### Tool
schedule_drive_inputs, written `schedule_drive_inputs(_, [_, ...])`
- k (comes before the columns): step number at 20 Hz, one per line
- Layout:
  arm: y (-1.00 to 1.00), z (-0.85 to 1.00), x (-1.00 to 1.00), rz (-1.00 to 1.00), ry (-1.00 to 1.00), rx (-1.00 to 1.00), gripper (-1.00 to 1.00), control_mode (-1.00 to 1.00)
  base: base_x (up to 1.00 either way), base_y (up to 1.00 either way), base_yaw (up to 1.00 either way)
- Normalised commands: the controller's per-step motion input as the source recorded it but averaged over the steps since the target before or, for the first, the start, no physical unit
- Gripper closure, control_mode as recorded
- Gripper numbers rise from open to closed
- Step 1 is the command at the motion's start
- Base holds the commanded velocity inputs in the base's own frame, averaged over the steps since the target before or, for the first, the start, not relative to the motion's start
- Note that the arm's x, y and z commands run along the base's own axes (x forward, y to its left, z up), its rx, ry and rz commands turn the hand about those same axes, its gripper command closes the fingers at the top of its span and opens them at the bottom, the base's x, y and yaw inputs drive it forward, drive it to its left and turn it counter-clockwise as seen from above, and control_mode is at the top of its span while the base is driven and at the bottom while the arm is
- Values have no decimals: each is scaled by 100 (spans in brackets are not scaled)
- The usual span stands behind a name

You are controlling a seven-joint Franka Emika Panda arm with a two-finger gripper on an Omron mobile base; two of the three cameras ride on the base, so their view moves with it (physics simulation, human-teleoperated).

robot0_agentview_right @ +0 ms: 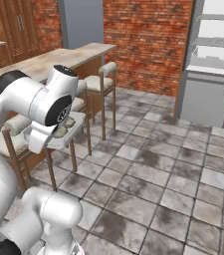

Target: Place two dumplings into each of the tupperware containers and then place the containers in the fridge.

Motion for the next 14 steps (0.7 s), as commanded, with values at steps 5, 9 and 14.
schedule_drive_inputs(5, [0, 0, 0, 0, 0, 0, 100, 100, 65, -48, -37])
schedule_drive_inputs(9, [0, 0, 0, 0, 0, 0, 100, 100, 84, -14, -38])
schedule_drive_inputs(14, [0, 0, 0, 0, 0, 0, 100, 100, 99, 0, -22])
